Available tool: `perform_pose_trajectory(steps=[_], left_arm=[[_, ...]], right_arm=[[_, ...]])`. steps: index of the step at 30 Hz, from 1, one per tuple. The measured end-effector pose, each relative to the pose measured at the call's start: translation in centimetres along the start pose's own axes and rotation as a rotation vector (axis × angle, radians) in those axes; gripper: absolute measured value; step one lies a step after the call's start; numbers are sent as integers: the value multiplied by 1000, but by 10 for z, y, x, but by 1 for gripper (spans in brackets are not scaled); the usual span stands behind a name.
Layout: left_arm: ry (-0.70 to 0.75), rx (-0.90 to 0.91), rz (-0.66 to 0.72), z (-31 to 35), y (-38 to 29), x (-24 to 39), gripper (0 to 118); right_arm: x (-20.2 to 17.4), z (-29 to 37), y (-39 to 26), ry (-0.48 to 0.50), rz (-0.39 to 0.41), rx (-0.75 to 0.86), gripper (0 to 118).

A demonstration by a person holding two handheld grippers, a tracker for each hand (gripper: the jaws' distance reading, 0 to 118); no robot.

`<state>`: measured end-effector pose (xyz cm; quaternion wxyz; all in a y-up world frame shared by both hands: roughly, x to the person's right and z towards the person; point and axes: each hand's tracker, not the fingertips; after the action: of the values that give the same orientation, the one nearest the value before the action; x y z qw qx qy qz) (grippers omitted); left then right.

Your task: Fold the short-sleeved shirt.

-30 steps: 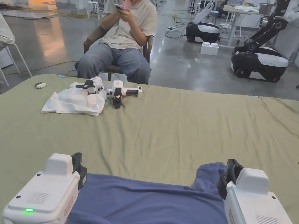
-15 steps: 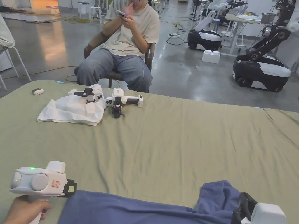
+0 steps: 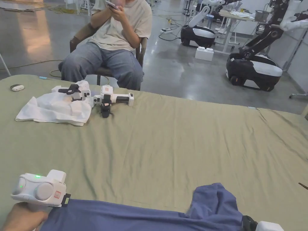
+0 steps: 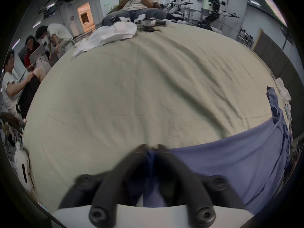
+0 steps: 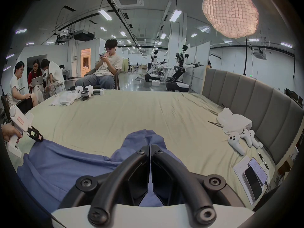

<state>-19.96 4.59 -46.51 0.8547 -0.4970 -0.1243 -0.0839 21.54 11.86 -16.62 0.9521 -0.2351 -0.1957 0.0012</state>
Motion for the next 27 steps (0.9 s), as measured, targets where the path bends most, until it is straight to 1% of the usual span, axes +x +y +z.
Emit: perform_pose_trajectory(steps=[3, 4, 5, 6, 7, 8, 9, 10, 11, 13, 14, 16, 17, 19, 22, 23, 24, 25, 26, 27], left_arm=[[0, 4, -12, 8, -4, 7, 0], [-15, 25, -2, 12, -7, 2, 0], [-44, 47, 25, 16, -9, 0, 0], [-51, 57, 26, 22, -12, 0, 0], [-46, 78, 17, 29, -14, 2, 0], [-36, 103, 5, 38, -17, -3, 0], [-32, 124, 2, 45, -19, -4, 0], [-37, 140, 16, 52, -21, -5, 0], [-47, 159, 27, 60, -24, -6, 0], [-46, 202, 43, 70, -28, -12, 0], [-44, 210, 39, 76, -30, -12, 0], [-38, 240, 36, 84, -35, -12, 0], [-38, 242, 39, 86, -37, -13, 0], [-38, 251, 48, 89, -41, -14, 0], [-33, 251, 61, 90, -46, -14, 0], [-33, 247, 62, 90, -47, -15, 0], [-27, 246, 60, 90, -48, -13, 0], [-22, 243, 57, 89, -49, -13, 0], [-20, 236, 55, 87, -49, -14, 0], [-20, 231, 56, 85, -50, -15, 0]], right_arm=[[18, -20, 5, 2, -35, -78, 1], [25, -28, 7, 7, -39, -106, 4], [32, -39, 12, 6, -24, -150, 12], [41, -51, 16, 10, -33, -165, 22], [49, -62, 19, 19, -34, -182, 37], [57, -77, 23, 33, -30, -241, 52], [62, -91, 27, 35, -27, -271, 59], [65, -106, 30, 53, -8, -304, 62], [70, -121, 31, 86, -2, -358, 62], [74, -150, 31, 116, 19, -441, 63], [75, -163, 28, 126, 10, -479, 62], [76, -185, 23, 128, 14, -535, 63], [76, -194, 21, 107, 15, -557, 63], [76, -209, 14, 134, 29, -585, 62], [76, -226, 6, 144, -6, -651, 53], [74, -225, 5, 145, -18, -673, 53], [73, -224, 5, 142, -23, -658, 43], [71, -222, 6, 144, -19, -650, 38], [68, -223, 7, 152, -10, -647, 27], [65, -221, 6, 171, -1, -646, 13]])
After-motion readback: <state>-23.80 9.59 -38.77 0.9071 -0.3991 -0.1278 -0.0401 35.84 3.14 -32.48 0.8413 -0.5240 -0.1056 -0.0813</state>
